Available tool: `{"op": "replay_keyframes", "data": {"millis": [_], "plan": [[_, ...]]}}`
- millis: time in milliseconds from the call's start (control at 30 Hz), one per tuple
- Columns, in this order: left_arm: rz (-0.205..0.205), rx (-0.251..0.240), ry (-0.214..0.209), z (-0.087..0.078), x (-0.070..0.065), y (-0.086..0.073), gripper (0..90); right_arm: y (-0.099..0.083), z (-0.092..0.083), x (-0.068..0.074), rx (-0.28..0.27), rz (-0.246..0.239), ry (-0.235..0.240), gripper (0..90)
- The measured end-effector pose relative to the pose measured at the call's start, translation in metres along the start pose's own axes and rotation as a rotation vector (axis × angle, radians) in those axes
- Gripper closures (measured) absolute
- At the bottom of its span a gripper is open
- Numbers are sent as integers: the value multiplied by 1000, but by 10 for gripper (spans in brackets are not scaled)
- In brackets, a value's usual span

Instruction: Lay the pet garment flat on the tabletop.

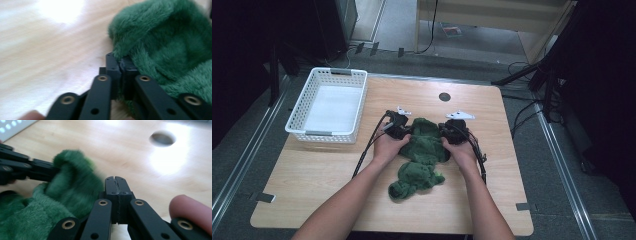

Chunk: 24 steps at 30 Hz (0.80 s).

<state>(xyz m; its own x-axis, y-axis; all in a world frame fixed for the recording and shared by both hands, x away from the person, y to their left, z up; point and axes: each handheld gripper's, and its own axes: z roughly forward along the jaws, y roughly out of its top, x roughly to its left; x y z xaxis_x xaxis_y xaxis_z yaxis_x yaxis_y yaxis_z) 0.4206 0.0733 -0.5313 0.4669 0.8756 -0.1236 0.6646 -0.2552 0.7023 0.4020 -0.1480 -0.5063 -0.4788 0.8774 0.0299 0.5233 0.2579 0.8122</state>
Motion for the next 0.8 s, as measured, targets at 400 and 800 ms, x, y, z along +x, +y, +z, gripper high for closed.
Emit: {"op": "replay_keyframes", "data": {"millis": [400,800], "plan": [[-60,-76,-115,-4,11,-2,806,-2,0,-7,-4,67,177,522],[-51,-83,-69,-18,27,1,900,6,47,6,117,41,5,897]]}}
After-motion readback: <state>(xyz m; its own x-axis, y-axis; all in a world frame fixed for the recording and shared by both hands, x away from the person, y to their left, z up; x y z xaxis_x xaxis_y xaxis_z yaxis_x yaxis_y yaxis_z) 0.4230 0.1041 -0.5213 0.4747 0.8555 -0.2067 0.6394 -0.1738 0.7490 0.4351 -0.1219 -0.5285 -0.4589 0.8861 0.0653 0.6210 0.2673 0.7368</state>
